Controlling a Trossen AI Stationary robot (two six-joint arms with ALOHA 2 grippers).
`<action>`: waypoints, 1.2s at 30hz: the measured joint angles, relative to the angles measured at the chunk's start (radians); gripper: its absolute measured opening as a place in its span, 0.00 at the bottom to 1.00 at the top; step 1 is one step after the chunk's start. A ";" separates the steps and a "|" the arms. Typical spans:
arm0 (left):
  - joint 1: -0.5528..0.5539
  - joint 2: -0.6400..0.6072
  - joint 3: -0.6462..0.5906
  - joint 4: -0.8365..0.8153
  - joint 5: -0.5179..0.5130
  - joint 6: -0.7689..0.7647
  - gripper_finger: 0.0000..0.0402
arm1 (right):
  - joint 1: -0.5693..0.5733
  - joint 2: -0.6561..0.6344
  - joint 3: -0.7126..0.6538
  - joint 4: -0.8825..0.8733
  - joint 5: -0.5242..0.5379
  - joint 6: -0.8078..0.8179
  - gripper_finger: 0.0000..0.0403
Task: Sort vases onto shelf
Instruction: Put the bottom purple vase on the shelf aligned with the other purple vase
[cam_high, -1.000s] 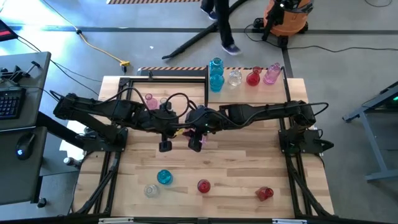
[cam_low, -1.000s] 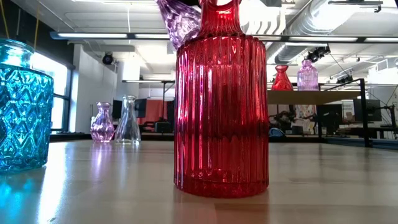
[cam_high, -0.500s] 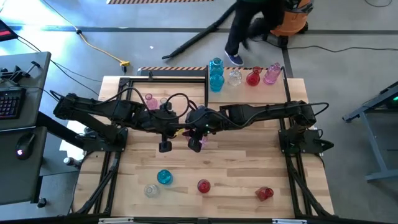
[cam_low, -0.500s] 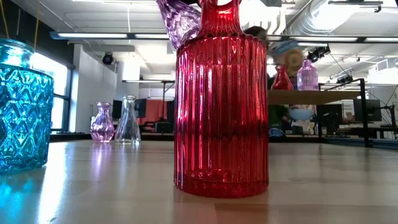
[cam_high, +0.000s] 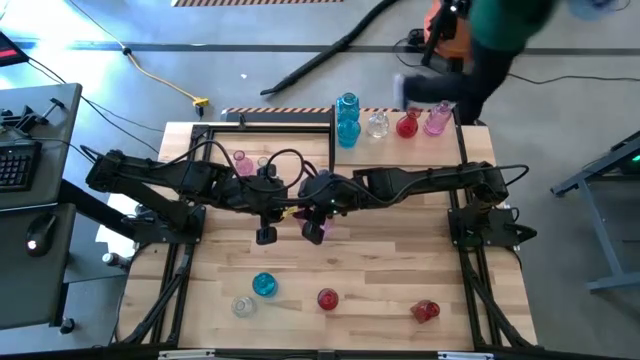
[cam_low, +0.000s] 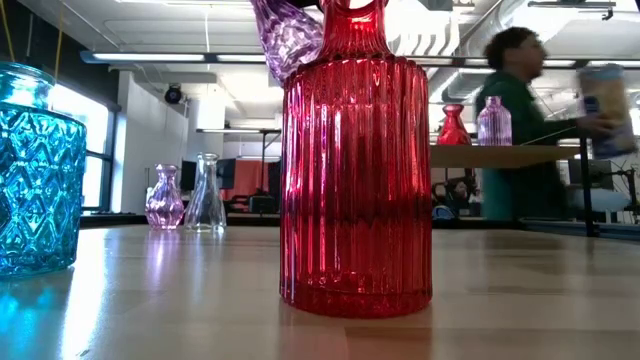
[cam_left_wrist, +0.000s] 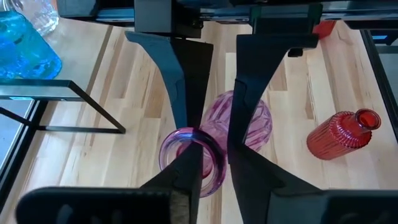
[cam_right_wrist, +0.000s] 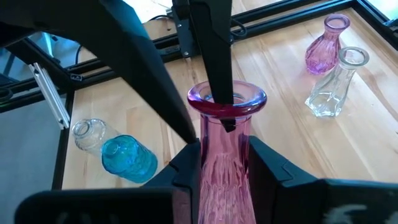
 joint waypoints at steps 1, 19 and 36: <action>0.000 0.000 0.000 0.000 0.000 0.000 0.19 | 0.000 0.000 0.000 0.000 0.000 0.000 0.16; 0.000 -0.025 0.002 -0.007 0.008 -0.001 0.28 | 0.000 0.004 -0.001 -0.043 -0.001 0.039 0.16; 0.000 -0.081 0.001 -0.079 0.005 0.000 0.28 | 0.000 -0.061 -0.001 -0.068 0.015 0.056 0.16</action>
